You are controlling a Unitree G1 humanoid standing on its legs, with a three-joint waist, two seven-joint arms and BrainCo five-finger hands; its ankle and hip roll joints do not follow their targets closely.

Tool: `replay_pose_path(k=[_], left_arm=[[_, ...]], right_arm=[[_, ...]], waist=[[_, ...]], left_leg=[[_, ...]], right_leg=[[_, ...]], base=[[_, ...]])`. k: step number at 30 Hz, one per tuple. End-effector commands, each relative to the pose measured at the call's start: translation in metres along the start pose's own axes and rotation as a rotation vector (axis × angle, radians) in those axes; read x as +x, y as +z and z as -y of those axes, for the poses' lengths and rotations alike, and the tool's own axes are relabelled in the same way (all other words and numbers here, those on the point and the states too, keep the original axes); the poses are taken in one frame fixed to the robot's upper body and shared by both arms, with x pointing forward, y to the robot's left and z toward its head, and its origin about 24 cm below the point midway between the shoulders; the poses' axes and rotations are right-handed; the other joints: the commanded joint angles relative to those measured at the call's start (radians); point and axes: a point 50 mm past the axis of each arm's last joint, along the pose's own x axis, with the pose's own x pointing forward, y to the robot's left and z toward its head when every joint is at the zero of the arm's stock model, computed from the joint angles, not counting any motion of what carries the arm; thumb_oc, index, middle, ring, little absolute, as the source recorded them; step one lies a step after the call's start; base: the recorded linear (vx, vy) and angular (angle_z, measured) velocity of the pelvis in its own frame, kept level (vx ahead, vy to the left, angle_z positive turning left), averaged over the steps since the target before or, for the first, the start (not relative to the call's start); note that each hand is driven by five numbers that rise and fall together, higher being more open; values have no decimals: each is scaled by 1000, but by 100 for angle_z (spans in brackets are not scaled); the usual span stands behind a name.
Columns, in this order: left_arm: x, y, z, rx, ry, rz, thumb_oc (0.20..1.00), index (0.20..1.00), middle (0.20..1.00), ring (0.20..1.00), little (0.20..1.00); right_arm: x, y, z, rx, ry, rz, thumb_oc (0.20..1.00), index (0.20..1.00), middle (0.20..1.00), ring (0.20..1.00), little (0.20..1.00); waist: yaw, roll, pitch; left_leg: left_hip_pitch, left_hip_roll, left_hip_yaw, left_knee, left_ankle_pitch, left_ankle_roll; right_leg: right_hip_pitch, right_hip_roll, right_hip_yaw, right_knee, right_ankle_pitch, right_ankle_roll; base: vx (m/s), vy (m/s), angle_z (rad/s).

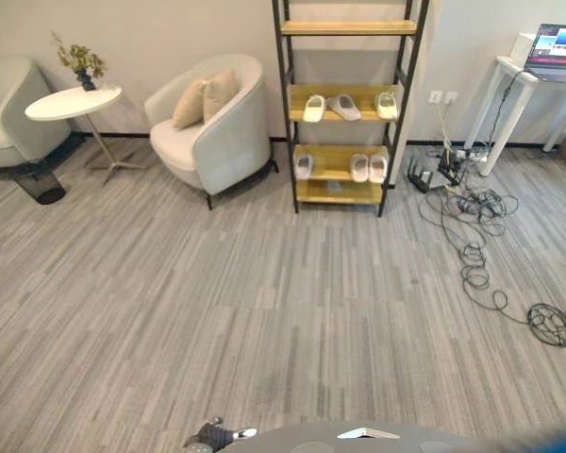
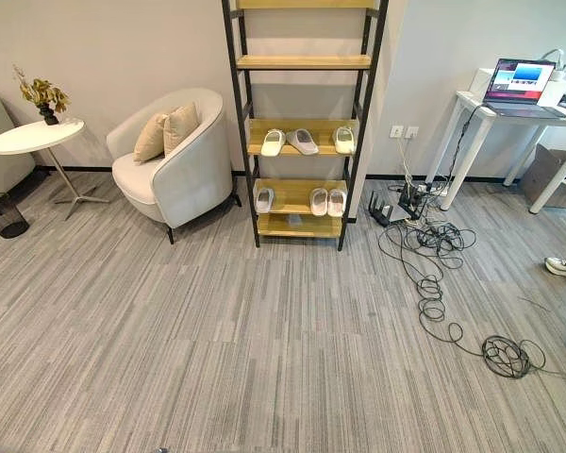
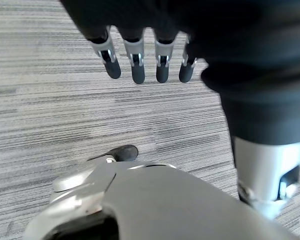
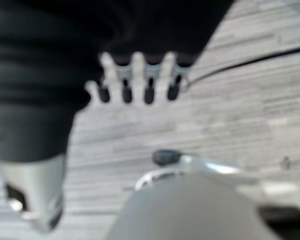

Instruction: Arrange the slippers neatly on the shoe rack.

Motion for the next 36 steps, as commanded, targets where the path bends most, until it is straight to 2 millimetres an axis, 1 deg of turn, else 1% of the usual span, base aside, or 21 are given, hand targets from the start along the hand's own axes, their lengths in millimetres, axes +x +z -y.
replay_pose_path(k=[1, 4, 5, 6, 12, 13, 17, 18, 21, 23, 26, 28, 29, 30, 31, 32, 33, 34, 35, 36], left_arm=[[-1, -2, 11, 61, -18, -54, 1000, 1000, 1000, 1000, 1000], [-2, -7, 10, 80, -13, -75, 1000, 1000, 1000, 1000, 1000], [-2, -8, 11, 77, -19, -83, 1000, 1000, 1000, 1000, 1000], [-2, -8, 13, 81, -24, -84, 1000, 1000, 1000, 1000, 1000], [-1, 1, 17, 100, -39, -59, 1000, 1000, 1000, 1000, 1000], [-1, 6, 18, 105, -45, -42, 1000, 1000, 1000, 1000, 1000], [0, 7, 17, 117, -49, -42, 1000, 1000, 1000, 1000, 1000], [0, 10, 14, 124, -46, -41, 1000, 1000, 1000, 1000, 1000], [0, 9, 15, 129, -45, -46, 1000, 1000, 1000, 1000, 1000], [0, 9, 15, 127, -46, -47, 1000, 1000, 1000, 1000, 1000], [0, 9, 16, 124, -48, -44, 1000, 1000, 1000, 1000, 1000], [1, 14, 16, 118, -48, -31, 1000, 1000, 1000, 1000, 1000], [1, 18, 16, 114, -49, -21, 1000, 1000, 1000, 1000, 1000], [1, 22, 16, 114, -51, -12, 1000, 1000, 1000, 1000, 1000], [2, 29, 17, 114, -56, 5, 1000, 1000, 1000, 1000, 1000], [2, 36, 18, 125, -57, 26, 1000, 1000, 1000, 1000, 1000], [2, 46, 19, 142, -56, 57, 1000, 1000, 1000, 1000, 1000], [2, 49, 18, 149, -51, 71, 1000, 1000, 1000, 1000, 1000], [2, 49, 17, 157, -46, 71, 1000, 1000, 1000, 1000, 1000], [2, 50, 17, 158, -44, 72, 1000, 1000, 1000, 1000, 1000]], right_arm=[[0, 12, -20, 32, 34, 21, 1000, 1000, 1000, 1000, 1000], [-1, 8, -24, 42, 50, 2, 1000, 1000, 1000, 1000, 1000], [-2, 4, -29, 46, 68, -12, 1000, 1000, 1000, 1000, 1000], [-2, 4, -31, 47, 78, -13, 1000, 1000, 1000, 1000, 1000], [-3, 1, -37, 55, 104, -25, 1000, 1000, 1000, 1000, 1000], [-3, 0, -40, 47, 119, -28, 1000, 1000, 1000, 1000, 1000], [-3, 2, -38, 57, 119, -29, 1000, 1000, 1000, 1000, 1000], [-2, 8, -37, 72, 118, -14, 1000, 1000, 1000, 1000, 1000], [-2, 13, -36, 78, 118, 0, 1000, 1000, 1000, 1000, 1000], [-2, 12, -36, 80, 119, -3, 1000, 1000, 1000, 1000, 1000], [-2, 8, -36, 90, 114, -21, 1000, 1000, 1000, 1000, 1000], [-2, 7, -36, 84, 116, -31, 1000, 1000, 1000, 1000, 1000], [-2, 7, -36, 81, 117, -35, 1000, 1000, 1000, 1000, 1000], [-2, 8, -35, 81, 116, -35, 1000, 1000, 1000, 1000, 1000], [-1, 11, -33, 88, 112, -35, 1000, 1000, 1000, 1000, 1000], [-1, 13, -31, 90, 106, -32, 1000, 1000, 1000, 1000, 1000], [0, 14, -27, 98, 96, -35, 1000, 1000, 1000, 1000, 1000], [0, 14, -24, 98, 91, -39, 1000, 1000, 1000, 1000, 1000], [0, 13, -22, 102, 85, -48, 1000, 1000, 1000, 1000, 1000], [1, 12, -19, 100, 78, -52, 1000, 1000, 1000, 1000, 1000]], waist=[[-4, -35, 23], [-2, -39, 19], [1, -43, 18], [1, -45, 18], [-1, -51, 18], [-5, -53, 18], [-10, -55, 21], [-15, -54, 29], [-20, -52, 32], [-22, -52, 31], [-29, -52, 36], [-30, -55, 46], [-29, -60, 58], [-27, -66, 68], [-24, -75, 85], [-23, -77, 97], [-30, -83, 110], [-31, -85, 117], [-34, -91, 126], [-33, -91, 126]], left_leg=[[-27, -4, 2, -17, 16, -32], [-22, -4, 3, -17, 13, -32], [-21, -3, 3, -17, 13, -32], [-20, -3, 4, -17, 12, -31], [-18, 1, 8, -17, 11, -32], [-17, 3, 10, -17, 11, -32], [-16, 7, 15, -17, 13, -34], [-16, 14, 21, -17, 17, -37], [-4, 24, 32, -17, 17, -43], [2, 28, 35, -17, 18, -45], [19, 53, 45, -17, 25, -56], [31, 72, 55, -17, 38, -69], [23, 81, 60, 9, 41, -74], [-6, 87, 61, 65, 31, -77], [-57, 96, 59, 153, 19, -83], [-107, 110, 59, 226, 39, -85], [-173, 142, 77, 323, 70, -88], [-201, 163, 110, 375, 81, -77], [-227, 173, 139, 419, 83, -66], [-253, 162, 156, 433, 66, -58]], right_leg=[[59, -12, 24, 3, -81, 46], [63, -11, 24, 3, -83, 45], [64, -10, 24, 3, -84, 44], [65, -9, 24, 3, -85, 44], [65, -8, 26, 3, -85, 43], [66, -5, 30, 3, -86, 42], [64, 0, 36, 3, -85, 38], [59, 6, 46, 3, -83, 34], [63, 16, 60, 3, -86, 27], [65, 20, 65, 3, -88, 25], [69, 40, 85, 3, -92, 12], [70, 55, 105, 4, -91, 1], [66, 57, 115, 16, -94, -5], [58, 56, 119, 27, -97, -11], [50, 55, 125, 42, -101, -20], [45, 56, 120, 50, -105, -26], [39, 54, 101, 55, -107, -36], [33, 53, 92, 63, -116, -46], [34, 49, 82, 72, -125, -52], [34, 47, 76, 78, -132, -53]], base=[[0, 0, 0], [11, -5, 0], [31, -18, 0], [0, 0, 0], [4, -12, -1], [14, -44, -6], [1, -64, -6], [-24, -89, -14], [24, -107, -13], [41, -87, -14], [54, -150, -21], [34, -149, -15], [-4, -154, -18], [-45, -167, -17], [-60, -168, -17], [-75, -188, -8], [-43, -155, -5], [3, -149, 8], [77, -82, 20], [145, -30, 33]])
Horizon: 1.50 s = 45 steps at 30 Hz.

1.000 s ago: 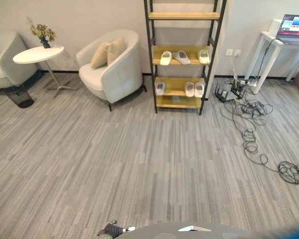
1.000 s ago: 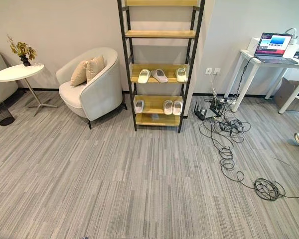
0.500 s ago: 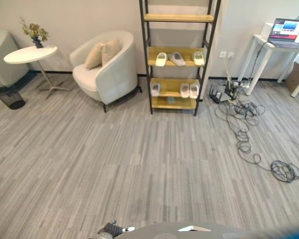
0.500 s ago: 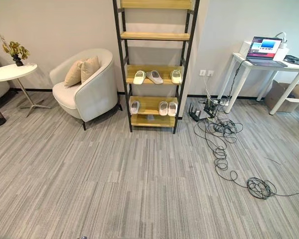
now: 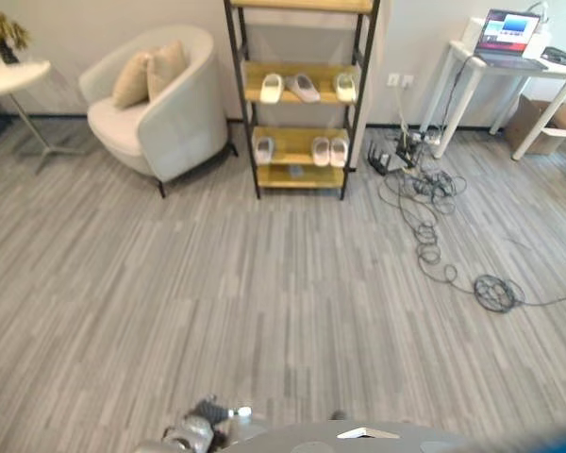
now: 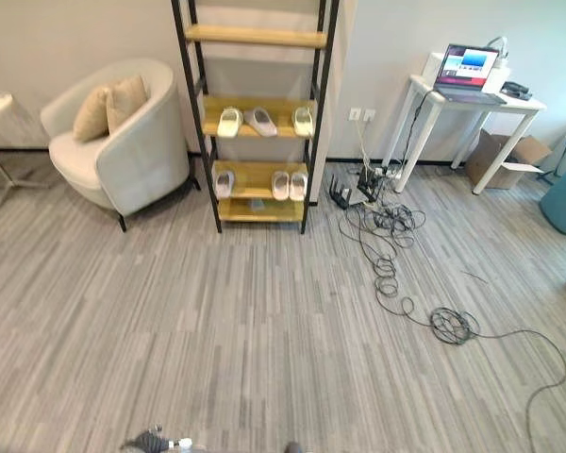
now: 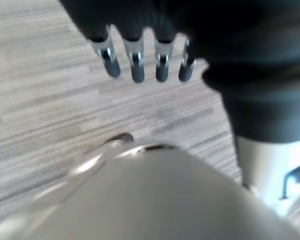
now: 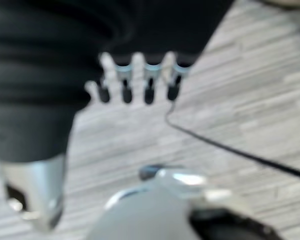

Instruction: Arrange the slippers neatly on the shoe rack.

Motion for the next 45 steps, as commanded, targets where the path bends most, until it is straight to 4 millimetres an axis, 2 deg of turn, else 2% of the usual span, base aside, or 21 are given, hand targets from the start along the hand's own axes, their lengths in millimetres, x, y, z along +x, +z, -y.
replay_pose_path(k=[1, 4, 6, 9, 12, 13, 16, 18, 21, 23, 24, 26, 28, 29, 31, 34, 36, 38, 39, 41, 45], left_arm=[[-5, 5, 40, 52, -103, 8, 1000, 1000, 1000, 1000, 1000], [-5, 16, 39, 12, -102, 101, 1000, 1000, 1000, 1000, 1000], [-5, 24, 27, -74, -45, 183, 1000, 1000, 1000, 1000, 1000], [-3, 8, 14, -228, 25, 108, 1000, 1000, 1000, 1000, 1000], [-3, -16, 0, -299, 102, 0, 1000, 1000, 1000, 1000, 1000], [-3, -22, -5, -335, 129, -31, 1000, 1000, 1000, 1000, 1000], [-3, -27, -8, -396, 136, -93, 1000, 1000, 1000, 1000, 1000], [-1, -15, -13, -386, 139, -55, 1000, 1000, 1000, 1000, 1000], [0, -9, -17, -391, 158, -30, 1000, 1000, 1000, 1000, 1000], [0, 2, -14, -403, 156, 8, 1000, 1000, 1000, 1000, 1000], [0, 2, -14, -403, 155, 8, 1000, 1000, 1000, 1000, 1000], [0, 5, -8, -369, 144, 17, 1000, 1000, 1000, 1000, 1000], [0, 4, -7, -342, 142, 11, 1000, 1000, 1000, 1000, 1000], [0, 3, -7, -342, 141, 11, 1000, 1000, 1000, 1000, 1000], [-1, -3, -2, -338, 135, -25, 1000, 1000, 1000, 1000, 1000], [-3, -14, 0, -347, 139, -51, 1000, 1000, 1000, 1000, 1000], [-3, -17, 2, -367, 145, -50, 1000, 1000, 1000, 1000, 1000], [-3, -10, 2, -372, 143, -30, 1000, 1000, 1000, 1000, 1000], [-2, -3, -1, -368, 148, -9, 1000, 1000, 1000, 1000, 1000], [0, 7, -11, -372, 167, 38, 1000, 1000, 1000, 1000, 1000], [-1, 25, -9, -444, 99, 151, 1000, 1000, 1000, 1000, 1000]], right_arm=[[0, -1, 2, 26, -10, -37, 1000, 1000, 1000, 1000, 1000], [-1, -9, 9, 59, -38, -55, 1000, 1000, 1000, 1000, 1000], [-1, -11, 8, 69, -31, -54, 1000, 1000, 1000, 1000, 1000], [-1, -6, -10, 30, 0, -45, 1000, 1000, 1000, 1000, 1000], [0, 12, -23, 71, 27, 16, 1000, 1000, 1000, 1000, 1000], [0, 18, -27, 75, 38, 39, 1000, 1000, 1000, 1000, 1000], [-1, 38, -32, 68, 36, 103, 1000, 1000, 1000, 1000, 1000], [-1, 41, -32, 72, 31, 118, 1000, 1000, 1000, 1000, 1000], [0, 36, -26, 71, 17, 113, 1000, 1000, 1000, 1000, 1000], [0, 27, -24, 69, 4, 89, 1000, 1000, 1000, 1000, 1000], [0, 27, -24, 69, 3, 89, 1000, 1000, 1000, 1000, 1000], [0, 19, -20, 79, -9, 61, 1000, 1000, 1000, 1000, 1000], [0, 15, -19, 90, -4, 47, 1000, 1000, 1000, 1000, 1000], [0, 15, -19, 90, -4, 47, 1000, 1000, 1000, 1000, 1000], [0, 6, -18, 110, 4, 6, 1000, 1000, 1000, 1000, 1000], [-1, -4, -12, 107, -13, -36, 1000, 1000, 1000, 1000, 1000], [-1, -3, -11, 89, -21, -34, 1000, 1000, 1000, 1000, 1000], [0, 7, -6, 90, -34, -4, 1000, 1000, 1000, 1000, 1000], [0, 9, -5, 88, -39, 5, 1000, 1000, 1000, 1000, 1000], [1, 19, 2, 74, -63, 35, 1000, 1000, 1000, 1000, 1000], [0, 30, 16, 129, -104, 87, 1000, 1000, 1000, 1000, 1000]], waist=[[-9, -10, 28], [10, -10, 25], [52, -5, 23], [94, -23, -3], [115, -58, -21], [122, -70, -27], [123, -91, -21], [111, -64, -21], [85, -32, -12], [50, 2, 0], [46, 1, 5], [4, 6, 19], [-26, -2, 17], [-25, 3, 20], [-64, 7, 8], [-76, 7, -16], [-73, 12, -17], [-67, -5, 1], [-60, -30, 16], [-37, -71, 36], [13, -90, 51]], left_leg=[[-68, 9, 92, 8, 14, 64], [-108, -45, 123, -86, 6, 76], [-144, -92, 169, -264, 59, 68], [-117, -129, 116, -309, 83, 91], [-71, -160, 115, -304, 52, 124], [-59, -171, 113, -299, 35, 138], [17, -227, 89, -285, -46, 198], [78, -228, 59, -306, -75, 219], [151, -224, 20, -335, -97, 228], [236, -210, -20, -357, -129, 214], [242, -212, -25, -358, -130, 213], [309, -208, -62, -364, -164, 185], [346, -207, -90, -374, -174, 165], [352, -203, -90, -376, -177, 164], [402, -180, -125, -391, -186, 137], [443, -143, -163, -375, -185, 109], [412, -91, -173, -276, -124, 76], [256, -18, -159, 3, 19, 40], [178, 6, -138, 121, 71, 68], [97, 46, -85, 231, 50, 118], [-20, -43, -48, 92, -31, 122]], right_leg=[[166, -33, 2, -95, -51, 59], [203, -32, -10, -128, -58, 78], [240, -20, -27, -164, -71, 105], [272, -24, -35, -147, -95, 125], [273, -61, -33, -43, -102, 160], [261, -77, -27, 10, -73, 178], [177, -142, -16, 316, 165, 273], [123, -148, -12, 454, 211, 262], [43, -144, -20, 557, 180, 235], [-63, -146, -57, 486, 82, 196], [-56, -149, -62, 490, 76, 197], [-104, -131, -24, 264, 29, 177], [-140, -102, 72, 81, 62, 189], [-131, -97, 70, 76, 63, 189], [-190, -93, 205, -30, 143, 231], [-185, -68, 225, 39, 137, 211], [-164, -44, 217, 69, 114, 184], [-111, -40, 197, 66, 80, 136], [-91, -47, 192, 61, 69, 116], [-40, -28, 177, 50, 34, 71], [57, -30, 158, 21, -3, 72]], base=[[208, 30, 28], [261, 78, 15], [327, 156, 52], [400, 145, -5], [419, 180, -14], [785, 386, -24], [555, 328, -27], [478, 258, 40], [419, 145, 59], [471, 77, 66], [328, -7, 58], [515, -112, 63], [457, -137, 74], [334, -101, 108], [555, -211, 97], [482, -278, 69], [321, -314, 5], [217, -377, 23], [161, -438, 37], [204, -376, 45], [320, -73, 5]])
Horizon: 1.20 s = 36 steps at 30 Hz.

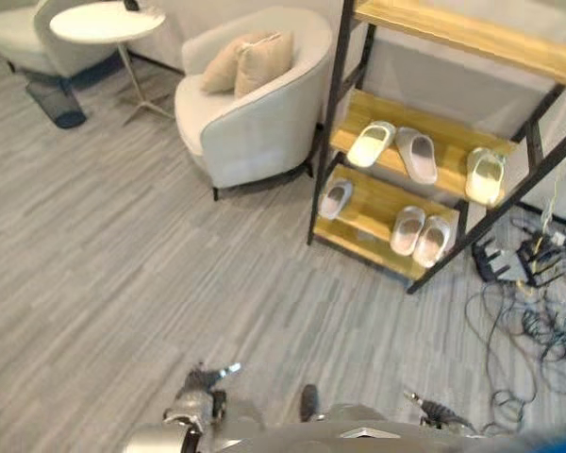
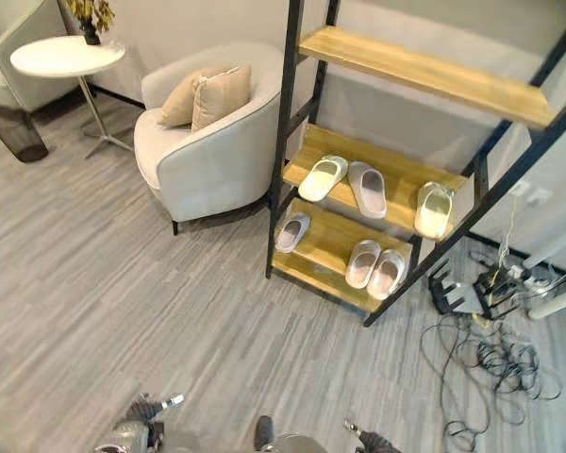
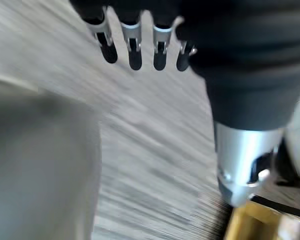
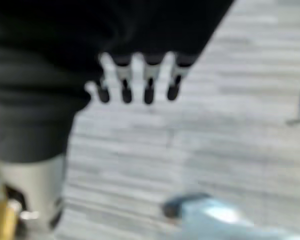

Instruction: Arrange the slippers neatly on the shoe rack.

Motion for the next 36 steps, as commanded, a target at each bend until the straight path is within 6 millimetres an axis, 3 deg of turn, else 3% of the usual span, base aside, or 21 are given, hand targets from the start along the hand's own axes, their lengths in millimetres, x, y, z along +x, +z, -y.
replay_pose_path(k=[1, 2, 6, 7, 8, 9, 10, 12, 15, 17, 18, 19, 20, 21, 22, 25, 28, 33, 34, 36], left_arm=[[-8, -9, 27, -73, -163, 5, 1000, 1000, 1000, 1000, 1000], [-9, -5, 30, -67, -183, 25, 1000, 1000, 1000, 1000, 1000], [-9, -6, 32, -58, -194, 9, 1000, 1000, 1000, 1000, 1000], [-9, -10, 30, -26, -179, -3, 1000, 1000, 1000, 1000, 1000], [-9, -15, 27, -22, -166, -24, 1000, 1000, 1000, 1000, 1000], [-11, -36, 16, 18, -121, -97, 1000, 1000, 1000, 1000, 1000], [-11, -36, 16, 18, -121, -97, 1000, 1000, 1000, 1000, 1000], [-16, -59, 4, 115, -64, -190, 1000, 1000, 1000, 1000, 1000], [-17, -64, 3, 151, -49, -215, 1000, 1000, 1000, 1000, 1000], [-13, -50, 6, 150, -44, -166, 1000, 1000, 1000, 1000, 1000], [-10, -37, 12, 130, -55, -120, 1000, 1000, 1000, 1000, 1000], [-9, -30, 16, 120, -67, -100, 1000, 1000, 1000, 1000, 1000], [-9, -30, 16, 119, -67, -100, 1000, 1000, 1000, 1000, 1000], [-9, -19, 27, 92, -107, -63, 1000, 1000, 1000, 1000, 1000], [-9, -17, 31, 84, -123, -55, 1000, 1000, 1000, 1000, 1000], [-12, -16, 41, 108, -171, -36, 1000, 1000, 1000, 1000, 1000], [-16, -12, 54, 166, -218, 16, 1000, 1000, 1000, 1000, 1000], [-18, -19, 55, 185, -230, 3, 1000, 1000, 1000, 1000, 1000], [-18, -28, 50, 191, -199, -40, 1000, 1000, 1000, 1000, 1000], [-18, -31, 47, 174, -184, -57, 1000, 1000, 1000, 1000, 1000]], right_arm=[[-1, -10, 26, 32, -77, -3, 1000, 1000, 1000, 1000, 1000], [0, -6, 25, 1, -79, 18, 1000, 1000, 1000, 1000, 1000], [0, -1, 26, -49, -101, 45, 1000, 1000, 1000, 1000, 1000], [0, 1, 35, -63, -142, 52, 1000, 1000, 1000, 1000, 1000], [-1, 0, 36, -71, -151, 49, 1000, 1000, 1000, 1000, 1000], [-2, -9, 45, -64, -203, 18, 1000, 1000, 1000, 1000, 1000], [-2, -9, 45, -64, -203, 18, 1000, 1000, 1000, 1000, 1000], [-5, -33, 50, -2, -233, -53, 1000, 1000, 1000, 1000, 1000], [-6, -42, 40, 11, -212, -85, 1000, 1000, 1000, 1000, 1000], [-5, -38, 30, 5, -193, -80, 1000, 1000, 1000, 1000, 1000], [-4, -33, 27, 23, -189, -64, 1000, 1000, 1000, 1000, 1000], [-4, -32, 25, 26, -183, -57, 1000, 1000, 1000, 1000, 1000], [-4, -32, 25, 26, -184, -57, 1000, 1000, 1000, 1000, 1000], [-4, -28, 21, 19, -167, -39, 1000, 1000, 1000, 1000, 1000], [-3, -27, 19, 11, -160, -38, 1000, 1000, 1000, 1000, 1000], [-3, -27, 19, -14, -156, -36, 1000, 1000, 1000, 1000, 1000], [-3, -26, 14, -25, -126, -30, 1000, 1000, 1000, 1000, 1000], [-4, -33, 8, -32, -72, -56, 1000, 1000, 1000, 1000, 1000], [-3, -29, 3, -55, -42, -48, 1000, 1000, 1000, 1000, 1000], [-3, -28, 3, -68, -37, -45, 1000, 1000, 1000, 1000, 1000]], waist=[[38, 34, 16], [53, 46, 20], [75, 57, 23], [78, 63, 21], [83, 68, 12], [79, 74, -16], [80, 73, -15], [68, 56, -55], [65, 52, -73], [69, 61, -67], [69, 69, -53], [68, 82, -53], [66, 82, -52], [53, 100, -52], [47, 107, -50], [33, 117, -51], [7, 122, -35], [-4, 116, -31], [-3, 115, -48], [-3, 117, -52]], left_leg=[[61, -106, -35, -502, -9, -4], [48, -134, -83, -603, 34, -15], [2, -158, -161, -727, 68, -41], [-15, -157, -185, -736, 74, -48], [16, -151, -195, -774, 82, -48], [45, -147, -201, -761, 109, -48], [48, -147, -199, -762, 109, -48], [79, -153, -158, -748, 85, -28], [102, -162, -119, -740, 53, -3], [141, -161, -70, -737, 10, 23], [174, -156, -42, -743, -9, 30], [187, -152, -33, -750, -16, 33], [187, -153, -35, -750, -16, 33], [231, -152, -4, -766, -41, 38], [250, -152, 1, -772, -48, 39], [285, -154, 9, -787, -67, 32], [333, -158, 0, -789, -102, 15], [380, -147, -22, -796, -119, -4], [392, -106, -59, -803, -111, -30], [389, -91, -71, -796, -108, -37]], right_leg=[[67, -83, 47, 18, 4, 199], [90, -69, 56, 7, -3, 201], [130, -51, 82, -6, -27, 200], [147, -42, 100, -8, -43, 199], [151, -38, 116, -3, -54, 202], [171, -46, 133, 2, -70, 211], [172, -47, 134, 2, -70, 211], [181, -85, 183, 9, -69, 234], [165, -105, 204, 46, -61, 253], [89, -120, 164, 175, -24, 302], [37, -148, 93, 252, 14, 325], [5, -163, 30, 289, 29, 330], [5, -164, 28, 291, 27, 330], [-32, -215, -90, 307, 38, 333], [-42, -228, -114, 280, 33, 326], [-59, -239, -118, 173, 34, 311], [-96, -263, -69, -14, 119, 332], [-108, -243, -10, -33, 146, 337], [-85, -208, 11, -26, 126, 305], [-81, -198, 0, -16, 116, 295]], base=[[400, 78, -8], [308, 70, 0], [206, 53, -23], [192, 64, -55], [453, 181, -69], [346, 147, -96], [490, 239, -104], [385, 232, -82], [222, 171, -58], [170, 147, -108], [97, 109, -108], [56, 79, -84], [154, 105, -86], [192, 76, -70], [261, 74, -51], [145, -23, -32], [273, -134, -3], [200, -222, 28], [169, -274, 18], [170, -284, 22]])
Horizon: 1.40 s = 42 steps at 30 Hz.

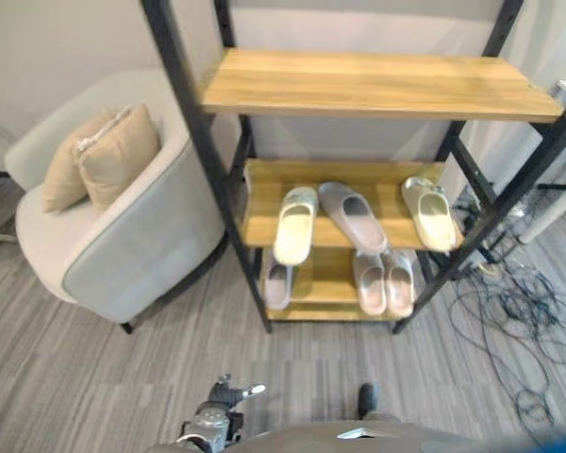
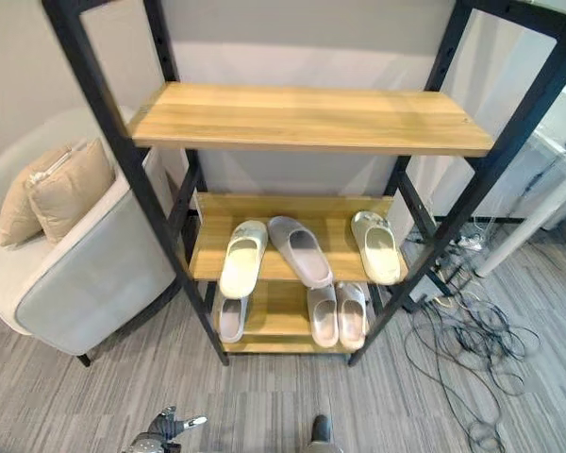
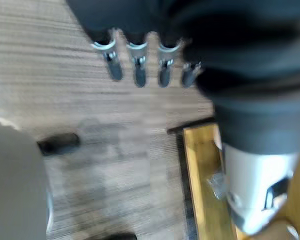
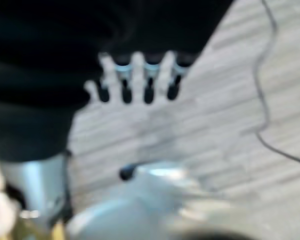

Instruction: Arrange the slippers neatly on the shoe rack.

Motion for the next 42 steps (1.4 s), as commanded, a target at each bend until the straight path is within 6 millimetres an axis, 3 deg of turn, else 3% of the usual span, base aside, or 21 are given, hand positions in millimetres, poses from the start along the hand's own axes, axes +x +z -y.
replay_pose_path(k=[1, 5, 8, 11, 13, 17, 21, 22, 24, 25, 33, 35, 36, 38, 40, 42], left_arm=[[3, 4, -14, -24, 58, -21, 1000, 1000, 1000, 1000, 1000], [3, 3, -15, -74, 61, -35, 1000, 1000, 1000, 1000, 1000], [3, 5, -17, -120, 73, -27, 1000, 1000, 1000, 1000, 1000], [1, -3, -11, -116, 66, -55, 1000, 1000, 1000, 1000, 1000], [3, 6, -7, -84, 55, -38, 1000, 1000, 1000, 1000, 1000], [1, -4, -9, -73, 81, -64, 1000, 1000, 1000, 1000, 1000], [0, -9, -10, -84, 92, -81, 1000, 1000, 1000, 1000, 1000], [-1, -12, -9, -76, 92, -83, 1000, 1000, 1000, 1000, 1000], [-1, -13, -10, -75, 95, -81, 1000, 1000, 1000, 1000, 1000], [-2, -14, -11, -72, 103, -82, 1000, 1000, 1000, 1000, 1000], [-5, -29, -19, -19, 145, -138, 1000, 1000, 1000, 1000, 1000], [-5, -32, -21, -22, 155, -153, 1000, 1000, 1000, 1000, 1000], [-4, -33, -33, -79, 178, -163, 1000, 1000, 1000, 1000, 1000], [-4, -33, -34, -172, 202, -151, 1000, 1000, 1000, 1000, 1000], [-3, -28, -30, -214, 208, -146, 1000, 1000, 1000, 1000, 1000], [-2, -24, -28, -218, 198, -148, 1000, 1000, 1000, 1000, 1000]], right_arm=[[-2, 18, -24, -28, 82, 46, 1000, 1000, 1000, 1000, 1000], [-3, 24, -30, -65, 117, 66, 1000, 1000, 1000, 1000, 1000], [-2, 21, -28, -23, 129, 58, 1000, 1000, 1000, 1000, 1000], [-2, 20, -23, -49, 113, 62, 1000, 1000, 1000, 1000, 1000], [-1, 23, -17, -31, 90, 68, 1000, 1000, 1000, 1000, 1000], [-2, 13, -24, -31, 102, 48, 1000, 1000, 1000, 1000, 1000], [-3, 23, -28, -6, 108, 103, 1000, 1000, 1000, 1000, 1000], [-6, 43, -37, 11, 131, 197, 1000, 1000, 1000, 1000, 1000], [-7, 51, -41, 11, 135, 235, 1000, 1000, 1000, 1000, 1000], [-9, 67, -40, 7, 120, 314, 1000, 1000, 1000, 1000, 1000], [-20, 111, -43, -3, 108, 501, 1000, 1000, 1000, 1000, 1000], [-28, 127, -56, -45, 155, 567, 1000, 1000, 1000, 1000, 1000], [-26, 117, -36, -117, 197, 568, 1000, 1000, 1000, 1000, 1000], [-32, 61, -38, -254, 290, 558, 1000, 1000, 1000, 1000, 1000], [-40, 40, -43, -353, 353, 604, 1000, 1000, 1000, 1000, 1000], [-43, 33, -50, -378, 386, 622, 1000, 1000, 1000, 1000, 1000]], waist=[[10, -56, 23], [27, -57, 15], [35, -70, 28], [35, -66, 17], [31, -66, 26], [17, -55, 7], [14, -51, -17], [15, -52, -26], [17, -54, -27], [19, -57, -33], [16, -67, -53], [19, -72, -57], [3, -80, -56], [-33, -81, -41], [-61, -78, -19], [-67, -78, -16]], left_leg=[[-34, -1, -84, 31, -24, -6], [-80, 55, -126, 116, 59, -45], [-119, 62, -139, 199, 105, -50], [-132, 94, -70, 107, 115, -47], [-189, 111, 0, 31, 178, -55], [-174, 111, 11, -23, 166, -70], [-154, 105, 36, -23, 146, -72], [-136, 97, 40, -23, 139, -69], [-126, 91, 43, -23, 134, -66], [-113, 80, 51, -23, 123, -60], [-84, 39, 70, -23, 76, -37], [-78, 25, 76, -23, 62, -29], [-78, 23, 88, -23, 58, -27], [-75, 21, 124, -23, 55, -23], [-76, 16, 150, -23, 49, -19], [-79, 9, 159, -23, 45, -14]], right_leg=[[14, -10, 34, 84, -81, 18], [53, 27, -10, 103, -128, -25], [83, 39, -41, 105, -149, -45], [127, 34, -94, 79, -179, -44], [147, 32, -118, 64, -178, -41], [166, 39, -120, 57, -180, -24], [192, 32, -116, 26, -172, -17], [209, 24, -113, 11, -165, -11], [217, 19, -110, 6, -161, -7], [226, 9, -109, -2, -155, 1], [231, -27, -92, -29, -124, 28], [230, -37, -88, -42, -112, 36], [222, -42, -77, -45, -103, 42], [195, -47, -44, -44, -86, 50], [166, -49, -15, -44, -69, 58], [154, -50, -5, -47, -65, 61]], base=[[164, -281, 33], [141, -267, 34], [72, -186, 55], [77, -47, 32], [41, 23, 67], [76, 26, 26], [95, 87, -13], [99, 112, -10], [82, 113, -4], [49, 118, -3], [22, 116, -2], [-22, 83, -1], [-63, 55, -8], [-142, 54, -5], [-162, 78, -33], [-79, 69, -99]])
